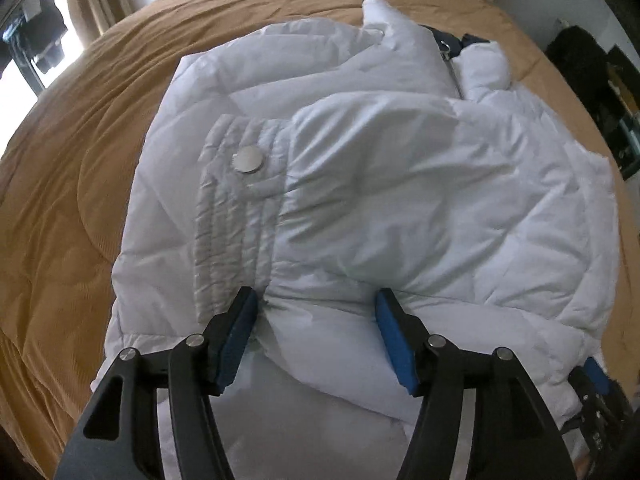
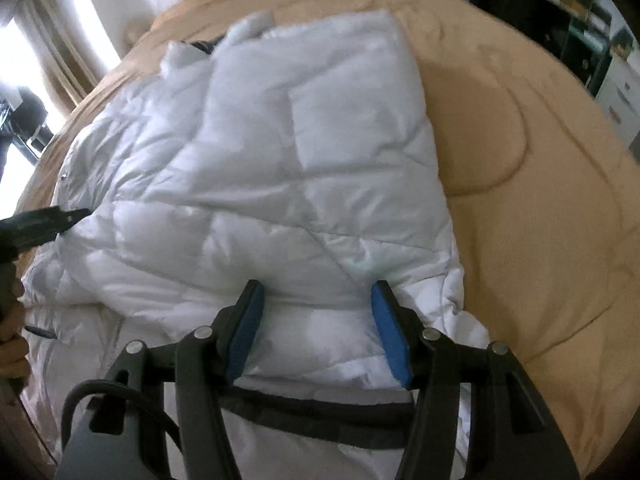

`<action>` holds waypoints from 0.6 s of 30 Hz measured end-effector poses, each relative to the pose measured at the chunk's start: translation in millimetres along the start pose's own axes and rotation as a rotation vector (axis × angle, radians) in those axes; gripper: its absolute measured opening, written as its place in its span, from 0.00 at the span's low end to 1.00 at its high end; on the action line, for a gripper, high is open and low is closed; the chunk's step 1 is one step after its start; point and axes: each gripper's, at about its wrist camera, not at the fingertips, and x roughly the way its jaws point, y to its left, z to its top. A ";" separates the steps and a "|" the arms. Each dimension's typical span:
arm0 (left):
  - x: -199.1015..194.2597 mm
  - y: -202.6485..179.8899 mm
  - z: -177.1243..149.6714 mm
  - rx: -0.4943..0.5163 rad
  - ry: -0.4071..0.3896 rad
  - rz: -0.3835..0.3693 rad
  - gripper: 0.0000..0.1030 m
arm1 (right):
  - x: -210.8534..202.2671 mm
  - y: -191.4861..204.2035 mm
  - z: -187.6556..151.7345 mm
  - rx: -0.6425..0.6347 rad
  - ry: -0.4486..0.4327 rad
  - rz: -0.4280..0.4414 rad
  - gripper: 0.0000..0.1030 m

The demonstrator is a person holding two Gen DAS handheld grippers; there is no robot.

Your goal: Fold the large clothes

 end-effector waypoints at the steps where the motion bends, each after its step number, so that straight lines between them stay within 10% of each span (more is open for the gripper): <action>1: -9.9 6.1 -0.5 -0.019 0.008 -0.021 0.58 | -3.0 -1.9 1.6 0.009 0.006 -0.006 0.53; 3: -30.5 17.9 -1.5 -0.024 -0.017 -0.058 0.63 | -22.1 -7.7 6.0 0.014 -0.013 -0.019 0.56; 6: -61.2 40.2 -14.5 0.046 -0.086 -0.009 0.84 | -47.6 -30.5 10.1 0.019 -0.045 -0.076 0.87; 12: -69.6 87.2 -58.0 0.173 0.017 0.072 0.84 | -43.3 -67.3 -3.1 -0.060 0.124 -0.056 0.87; 18: -43.7 134.1 -94.4 0.060 0.171 -0.052 0.72 | -33.3 -80.4 -45.2 -0.066 0.260 0.045 0.80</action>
